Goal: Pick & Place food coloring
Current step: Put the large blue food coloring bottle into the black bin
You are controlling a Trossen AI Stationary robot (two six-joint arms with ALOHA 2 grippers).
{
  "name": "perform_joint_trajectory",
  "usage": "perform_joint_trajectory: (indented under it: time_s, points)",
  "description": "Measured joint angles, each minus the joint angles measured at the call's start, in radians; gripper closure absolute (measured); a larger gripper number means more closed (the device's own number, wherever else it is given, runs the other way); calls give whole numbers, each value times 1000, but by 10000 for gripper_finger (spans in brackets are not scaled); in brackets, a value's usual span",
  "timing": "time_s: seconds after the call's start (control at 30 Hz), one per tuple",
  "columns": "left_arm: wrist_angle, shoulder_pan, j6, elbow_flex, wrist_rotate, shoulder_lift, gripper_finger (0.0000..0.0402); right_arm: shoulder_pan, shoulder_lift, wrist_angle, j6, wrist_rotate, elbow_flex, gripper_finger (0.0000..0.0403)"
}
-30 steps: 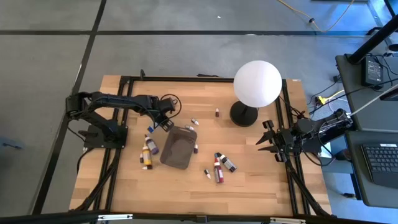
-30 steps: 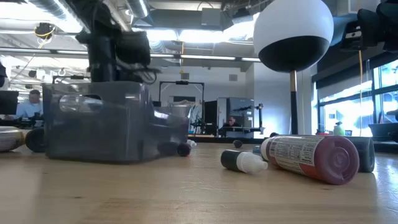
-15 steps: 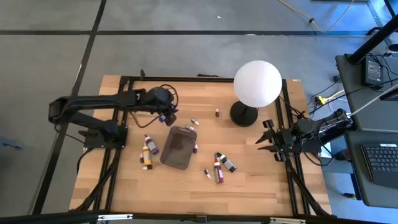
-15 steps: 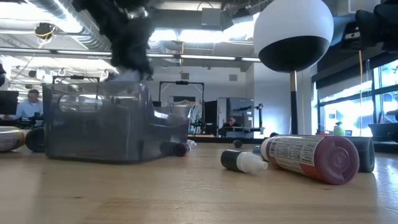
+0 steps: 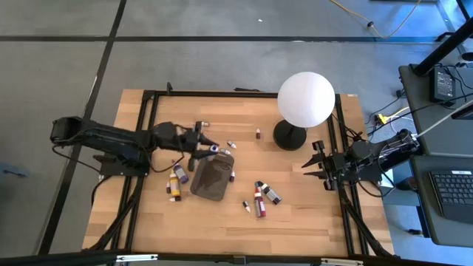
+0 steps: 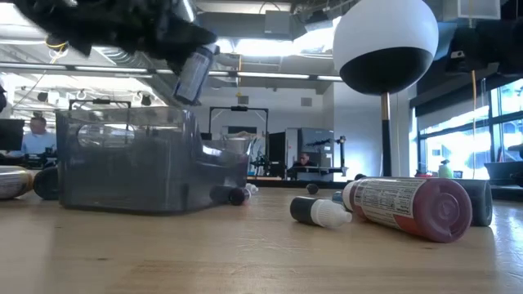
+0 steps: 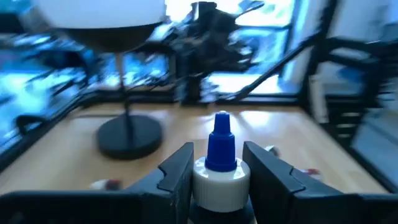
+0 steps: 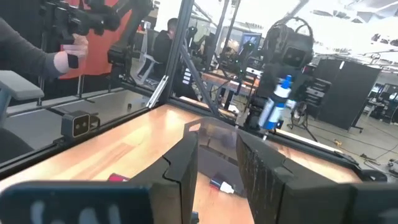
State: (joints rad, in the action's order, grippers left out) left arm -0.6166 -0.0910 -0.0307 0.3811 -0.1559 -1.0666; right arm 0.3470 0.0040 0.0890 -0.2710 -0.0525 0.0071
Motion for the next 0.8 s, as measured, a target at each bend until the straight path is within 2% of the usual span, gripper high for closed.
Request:
perform_joint_trajectory:
  time_s: [0.1, 0.27, 0.53, 0.8]
  points:
    - [-194, 1, -2, -103, -75, -3, 284, 0, 0, -3, 0, 0, 0, 289]
    - [-292, 0, -18, -207, -55, -4, 278, 0, 0, -3, 0, 0, 0, 289]
    - [-369, 8, -7, -229, -49, -26, 282, 0, 0, -3, 0, 0, 0, 289]
    - [-568, 29, -8, -229, -48, -226, 284, 0, 0, -2, 0, 0, 0, 289]
